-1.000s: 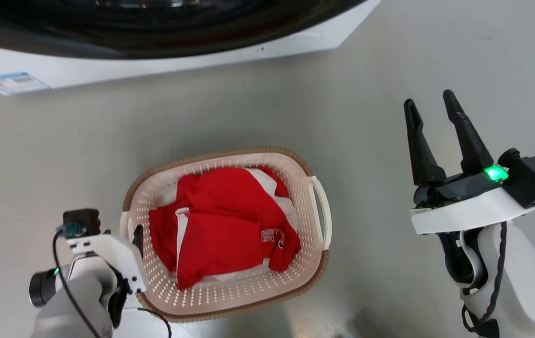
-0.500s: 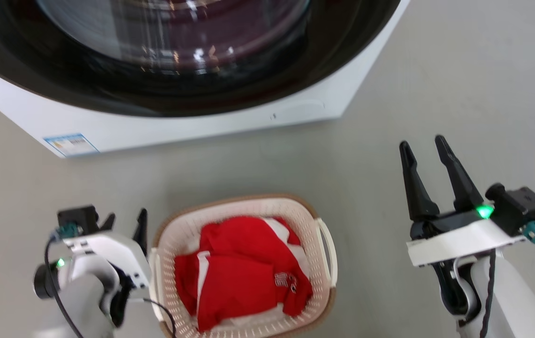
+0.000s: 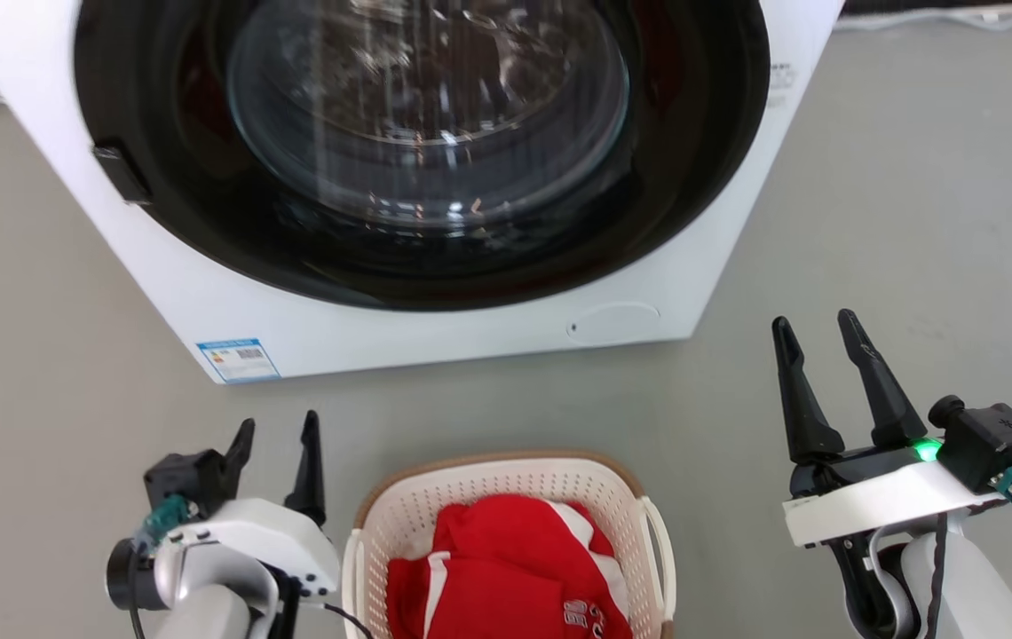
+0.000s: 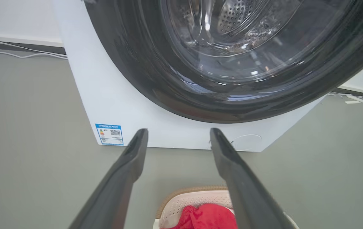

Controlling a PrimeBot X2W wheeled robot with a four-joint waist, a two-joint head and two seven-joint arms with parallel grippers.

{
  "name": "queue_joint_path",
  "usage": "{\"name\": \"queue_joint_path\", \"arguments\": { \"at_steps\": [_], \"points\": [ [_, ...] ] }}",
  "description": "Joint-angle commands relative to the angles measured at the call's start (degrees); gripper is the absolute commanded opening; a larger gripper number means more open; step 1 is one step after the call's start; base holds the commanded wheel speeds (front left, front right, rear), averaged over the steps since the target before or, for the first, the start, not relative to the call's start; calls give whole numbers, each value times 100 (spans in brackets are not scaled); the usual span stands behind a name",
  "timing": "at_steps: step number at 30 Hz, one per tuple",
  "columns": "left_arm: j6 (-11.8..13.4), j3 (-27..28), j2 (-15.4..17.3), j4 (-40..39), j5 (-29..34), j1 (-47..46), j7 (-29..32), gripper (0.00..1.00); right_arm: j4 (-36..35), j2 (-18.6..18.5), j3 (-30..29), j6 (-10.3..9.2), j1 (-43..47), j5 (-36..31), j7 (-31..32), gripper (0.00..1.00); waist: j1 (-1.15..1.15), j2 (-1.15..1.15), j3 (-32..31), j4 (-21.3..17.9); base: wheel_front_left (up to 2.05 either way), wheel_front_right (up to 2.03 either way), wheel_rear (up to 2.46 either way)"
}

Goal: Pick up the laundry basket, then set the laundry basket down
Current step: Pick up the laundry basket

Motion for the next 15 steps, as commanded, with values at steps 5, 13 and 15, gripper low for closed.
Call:
{"name": "queue_joint_path", "arguments": {
  "at_steps": [5, 13, 15],
  "points": [
    [129, 440, -117, -1011, 471, 391, -52, 100, -194, -48, -68, 40, 144, -283, -52, 100, 0, 0, -275, 141, 0, 0, 0],
    [125, 759, -300, -2326, 1023, 967, -52, 100, -277, -31, -387, 40, 329, -470, -52, 100, 0, 0, -506, 210, 0, 0, 0],
    [96, 836, -327, -2545, 1114, 1081, -52, 100, -291, -32, -446, 40, 342, -503, -52, 100, 0, 0, -553, 215, 0, 0, 0]
  ]
}}
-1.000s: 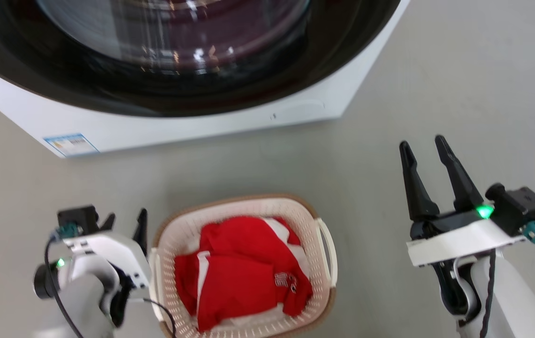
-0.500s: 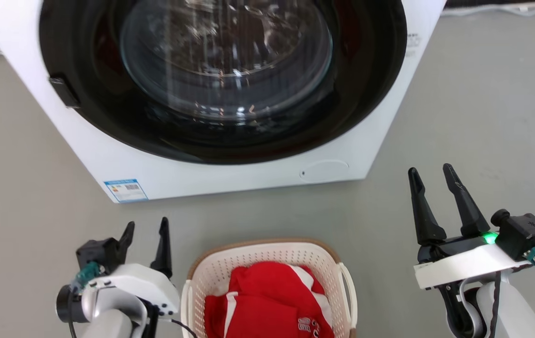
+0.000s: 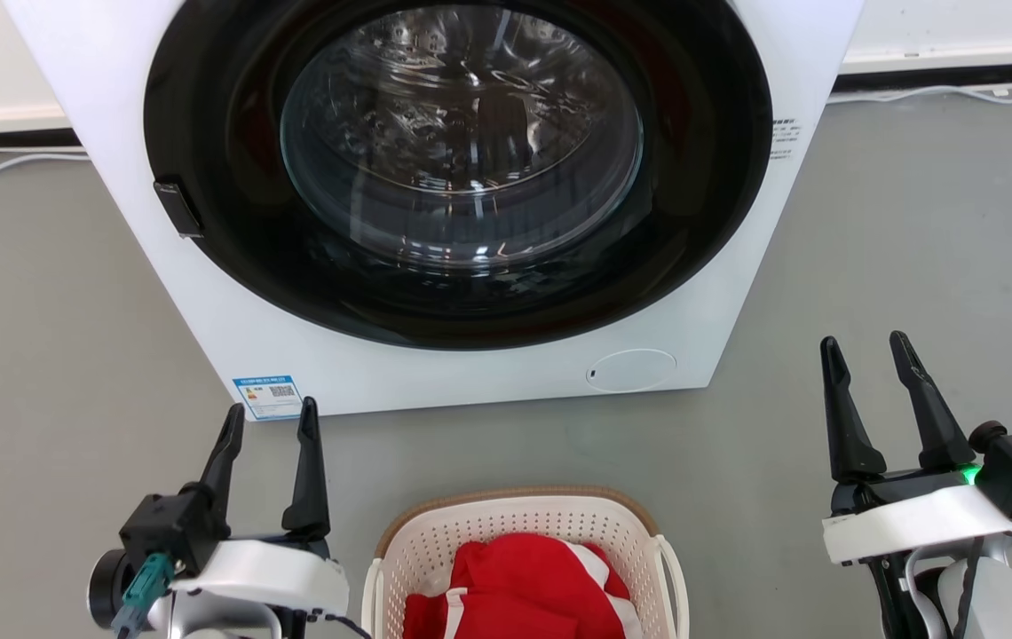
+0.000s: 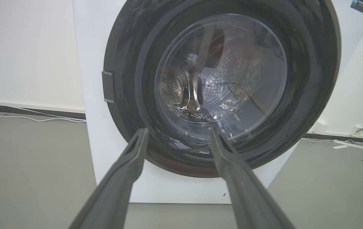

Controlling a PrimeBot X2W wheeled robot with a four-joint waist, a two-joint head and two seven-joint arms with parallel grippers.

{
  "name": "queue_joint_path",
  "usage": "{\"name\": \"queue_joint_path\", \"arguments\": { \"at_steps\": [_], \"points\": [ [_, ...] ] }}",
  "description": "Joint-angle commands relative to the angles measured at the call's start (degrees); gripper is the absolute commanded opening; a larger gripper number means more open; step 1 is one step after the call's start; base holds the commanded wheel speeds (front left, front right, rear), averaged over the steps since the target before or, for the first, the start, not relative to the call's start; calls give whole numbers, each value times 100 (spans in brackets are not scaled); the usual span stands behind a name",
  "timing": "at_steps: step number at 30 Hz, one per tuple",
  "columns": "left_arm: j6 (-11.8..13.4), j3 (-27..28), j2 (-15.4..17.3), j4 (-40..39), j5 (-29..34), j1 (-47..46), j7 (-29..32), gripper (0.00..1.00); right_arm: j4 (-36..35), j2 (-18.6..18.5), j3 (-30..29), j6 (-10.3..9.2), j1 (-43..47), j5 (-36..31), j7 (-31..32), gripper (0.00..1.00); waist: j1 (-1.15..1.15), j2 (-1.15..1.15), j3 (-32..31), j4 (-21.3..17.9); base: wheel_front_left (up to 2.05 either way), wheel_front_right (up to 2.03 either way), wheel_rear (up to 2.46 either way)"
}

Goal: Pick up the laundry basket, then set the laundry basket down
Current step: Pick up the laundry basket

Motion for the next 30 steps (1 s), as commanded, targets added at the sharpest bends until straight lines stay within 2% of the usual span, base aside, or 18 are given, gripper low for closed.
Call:
{"name": "queue_joint_path", "arguments": {
  "at_steps": [1, 10, 30],
  "points": [
    [-39, 255, 20, -289, 132, -17, -33, 100, -160, -45, 89, 40, -19, -52, -51, 100, 0, 0, -51, 3, 0, 0, 0],
    [-172, 441, -103, -579, 337, 194, -34, 100, -217, -20, -15, 40, 46, -139, -51, 100, 0, 0, -103, 16, 0, 0, 0],
    [-431, 681, -249, -422, 475, 135, -34, 100, -194, -8, 74, 40, 62, -153, -51, 100, 0, 0, -54, -33, 0, 0, 0]
  ]
}}
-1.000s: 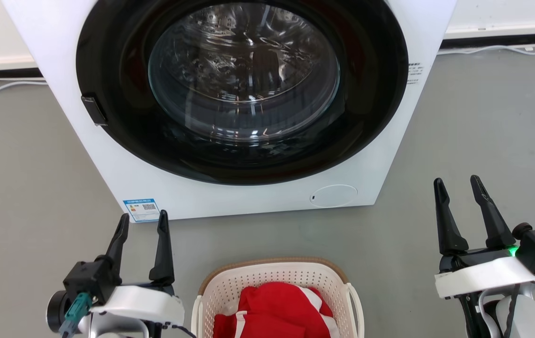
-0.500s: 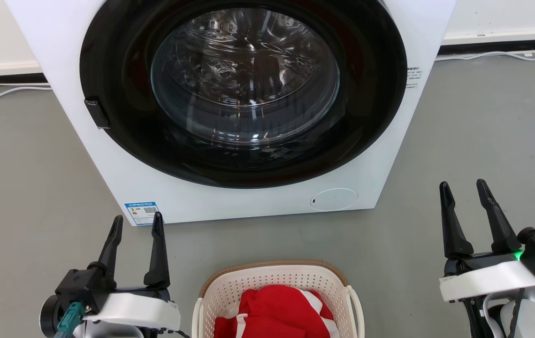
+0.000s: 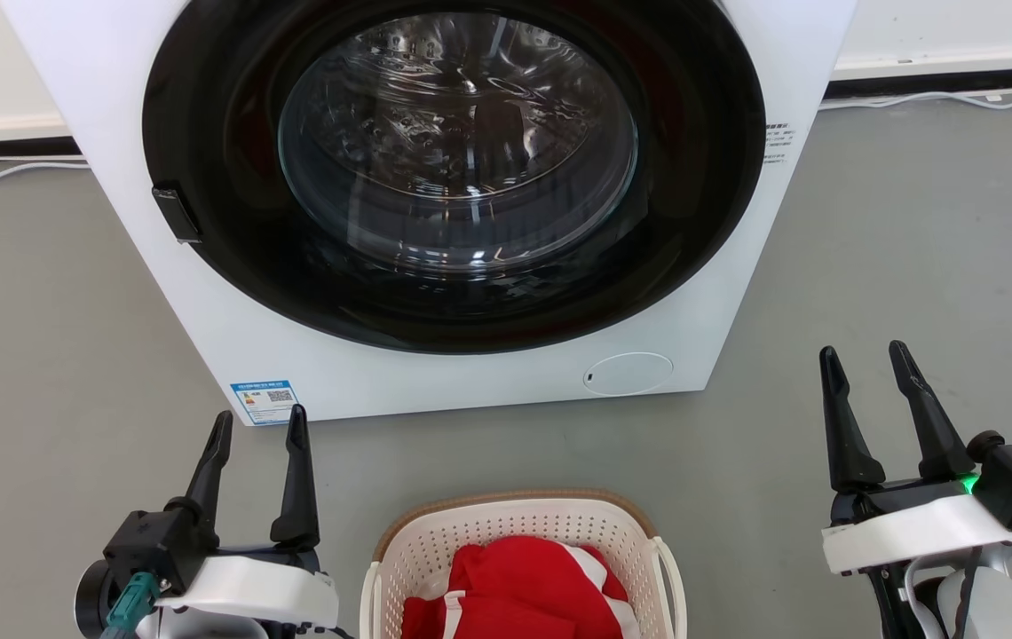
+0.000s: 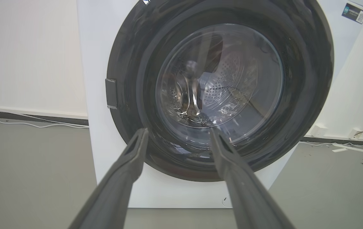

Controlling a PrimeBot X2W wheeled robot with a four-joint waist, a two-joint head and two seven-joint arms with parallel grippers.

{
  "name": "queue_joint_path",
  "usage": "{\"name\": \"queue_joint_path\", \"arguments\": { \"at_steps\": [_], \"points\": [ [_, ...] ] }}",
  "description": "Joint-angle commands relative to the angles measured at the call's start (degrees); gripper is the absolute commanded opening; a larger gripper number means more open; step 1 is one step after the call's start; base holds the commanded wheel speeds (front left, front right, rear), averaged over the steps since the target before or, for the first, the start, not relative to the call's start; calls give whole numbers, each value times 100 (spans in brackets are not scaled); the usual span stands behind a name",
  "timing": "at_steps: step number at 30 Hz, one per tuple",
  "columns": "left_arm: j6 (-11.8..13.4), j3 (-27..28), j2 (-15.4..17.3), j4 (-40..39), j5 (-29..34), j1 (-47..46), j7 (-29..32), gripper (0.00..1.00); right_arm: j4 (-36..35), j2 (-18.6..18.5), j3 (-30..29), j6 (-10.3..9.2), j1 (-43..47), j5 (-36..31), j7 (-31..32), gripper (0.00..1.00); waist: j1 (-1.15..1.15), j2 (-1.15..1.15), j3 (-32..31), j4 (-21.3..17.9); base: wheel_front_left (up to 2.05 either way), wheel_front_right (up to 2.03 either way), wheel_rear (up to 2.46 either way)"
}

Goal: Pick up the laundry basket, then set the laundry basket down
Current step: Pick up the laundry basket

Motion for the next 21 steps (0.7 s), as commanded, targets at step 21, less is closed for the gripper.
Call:
{"name": "queue_joint_path", "arguments": {
  "at_steps": [21],
  "points": [
    [-356, 275, -69, 649, -14, -673, -34, 100, 390, -198, 312, 40, -292, 233, -51, 100, 0, 0, 815, 34, 0, 0, 0]
  ]
}}
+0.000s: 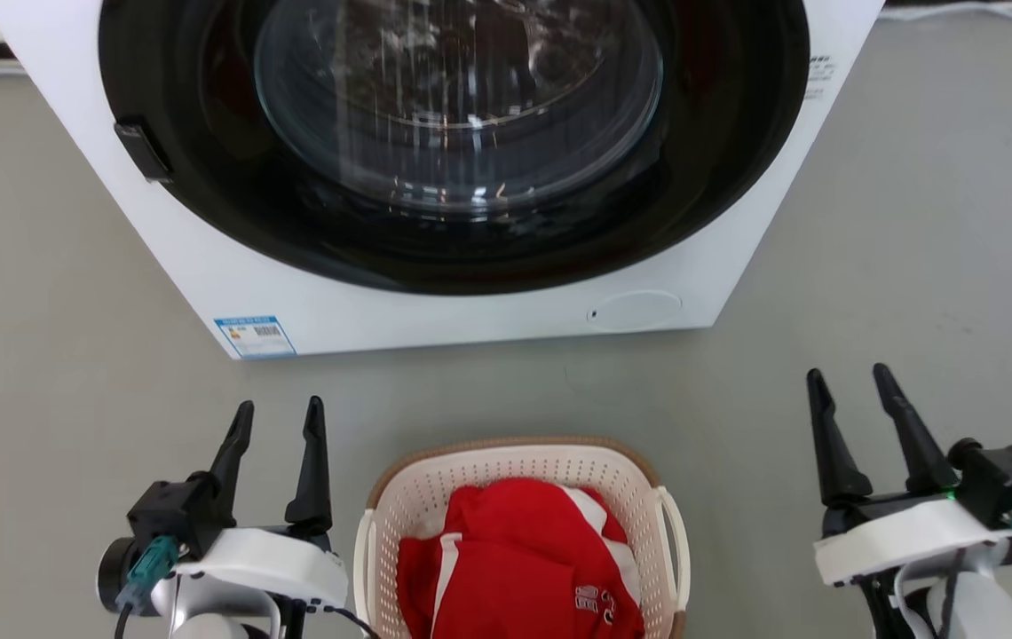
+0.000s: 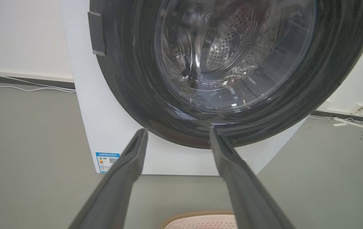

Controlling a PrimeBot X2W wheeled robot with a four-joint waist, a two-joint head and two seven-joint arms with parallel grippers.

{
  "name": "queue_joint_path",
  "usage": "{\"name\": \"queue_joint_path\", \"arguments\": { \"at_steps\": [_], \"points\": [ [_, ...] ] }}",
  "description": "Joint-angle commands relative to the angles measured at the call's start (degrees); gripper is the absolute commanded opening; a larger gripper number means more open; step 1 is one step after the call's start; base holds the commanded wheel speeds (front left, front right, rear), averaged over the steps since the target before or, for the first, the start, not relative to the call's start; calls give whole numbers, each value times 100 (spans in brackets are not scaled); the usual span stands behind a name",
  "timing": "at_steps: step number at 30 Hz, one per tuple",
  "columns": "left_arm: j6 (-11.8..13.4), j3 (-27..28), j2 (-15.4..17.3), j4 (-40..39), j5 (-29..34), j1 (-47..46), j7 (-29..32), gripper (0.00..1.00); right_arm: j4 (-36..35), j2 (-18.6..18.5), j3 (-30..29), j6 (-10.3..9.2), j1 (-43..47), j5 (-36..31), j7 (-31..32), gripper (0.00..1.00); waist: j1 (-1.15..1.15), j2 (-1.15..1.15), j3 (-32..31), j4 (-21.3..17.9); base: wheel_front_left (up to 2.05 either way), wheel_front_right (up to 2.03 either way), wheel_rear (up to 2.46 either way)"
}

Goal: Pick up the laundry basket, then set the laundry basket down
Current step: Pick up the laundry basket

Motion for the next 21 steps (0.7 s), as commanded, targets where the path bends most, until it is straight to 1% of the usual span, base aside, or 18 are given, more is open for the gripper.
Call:
{"name": "queue_joint_path", "arguments": {
  "at_steps": [1, 3, 7, 10, 14, 21],
  "points": [
    [-68, 179, 26, 27, -50, -301, -34, 100, -18, -87, 189, 40, -257, 75, -52, 100, 0, 0, 184, -4, 0, 0, 0],
    [-127, 195, 24, 290, -81, -438, -34, 100, 153, -102, 282, 40, -344, 137, -52, 100, 0, 0, 346, -3, 0, 0, 0],
    [-244, 115, 21, 864, 91, -792, -34, 100, 506, -180, 539, 40, -614, 332, -52, 100, 0, 0, 726, -4, 0, 0, 0],
    [-316, 46, 21, 1182, 105, -1098, -34, 100, 766, -236, 657, 40, -819, 470, -52, 100, 0, 0, 1036, 14, 0, 0, 0],
    [-332, 3, 20, 1572, 115, -1449, -34, 100, 1103, -274, 809, 40, -1030, 600, -52, 100, 0, 0, 1425, 36, 0, 0, 0],
    [-305, -110, 20, 2501, 55, -1930, -34, 100, 1701, -282, 1107, 40, -1297, 819, -52, 100, 0, 0, 1938, 76, 0, 0, 0]
  ]
}}
